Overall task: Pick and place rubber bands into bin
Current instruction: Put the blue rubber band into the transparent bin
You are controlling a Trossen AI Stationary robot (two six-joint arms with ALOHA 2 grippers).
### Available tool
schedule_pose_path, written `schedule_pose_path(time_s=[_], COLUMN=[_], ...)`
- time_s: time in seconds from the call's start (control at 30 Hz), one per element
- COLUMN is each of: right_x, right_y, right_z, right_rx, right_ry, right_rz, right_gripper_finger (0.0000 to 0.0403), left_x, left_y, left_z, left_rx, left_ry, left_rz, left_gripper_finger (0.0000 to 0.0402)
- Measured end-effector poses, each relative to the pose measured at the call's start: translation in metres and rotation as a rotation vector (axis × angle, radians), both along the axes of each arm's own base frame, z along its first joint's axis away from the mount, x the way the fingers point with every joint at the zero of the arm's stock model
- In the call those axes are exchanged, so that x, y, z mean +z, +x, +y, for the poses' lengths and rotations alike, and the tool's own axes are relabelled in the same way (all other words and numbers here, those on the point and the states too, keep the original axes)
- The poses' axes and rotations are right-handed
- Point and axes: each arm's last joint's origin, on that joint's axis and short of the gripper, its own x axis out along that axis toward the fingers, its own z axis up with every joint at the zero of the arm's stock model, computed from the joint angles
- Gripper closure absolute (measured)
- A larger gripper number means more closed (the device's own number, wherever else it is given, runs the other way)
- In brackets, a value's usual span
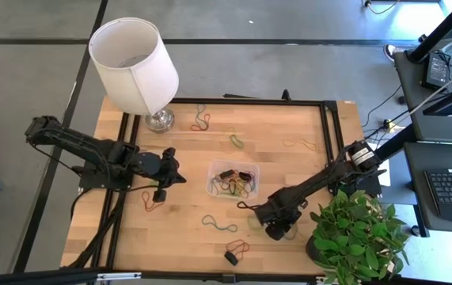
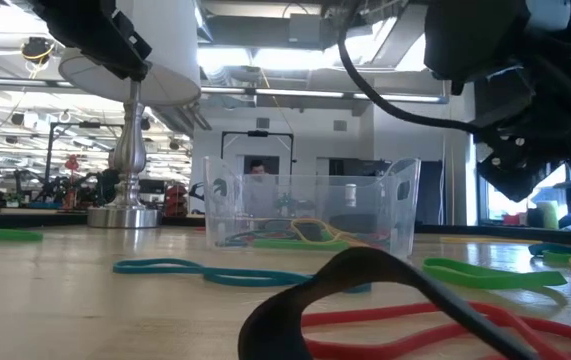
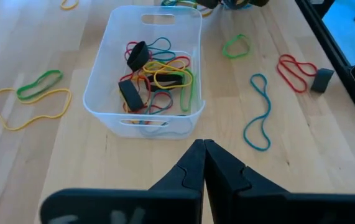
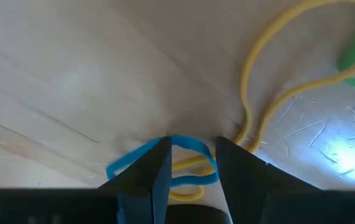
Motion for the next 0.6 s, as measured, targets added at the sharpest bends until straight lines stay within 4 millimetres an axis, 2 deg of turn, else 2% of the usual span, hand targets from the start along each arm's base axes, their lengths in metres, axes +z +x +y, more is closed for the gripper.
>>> schedule_pose_path(time_s=[0.13, 0.33, 0.43, 0.6], right_x=[-0.001, 0.000, 0.005, 0.028], right_y=[-0.004, -0.002, 0.002, 0.011], right_z=[0.003, 0.007, 0.010, 0.014], right_rx=[0.016, 0.027, 0.024, 0.032], right_ry=[-0.003, 0.022, 0.028, 0.016], right_rz=[0.000, -0.014, -0.027, -0.012], right_gripper_finger=[0.0306, 0.0393, 0.0389, 0.0398], left_x=[0.000, 0.000, 0.000, 0.000], left_y=[0.000, 0.000, 0.000, 0.001], left_z=[0.000, 0.001, 0.001, 0.001], left_rx=[0.000, 0.020, 0.039, 0.058], left_ry=[0.000, 0.015, 0.027, 0.002], left_rz=[0.000, -0.004, -0.008, -0.011], left_gripper_finger=[0.0396, 0.0396, 0.0396, 0.0397])
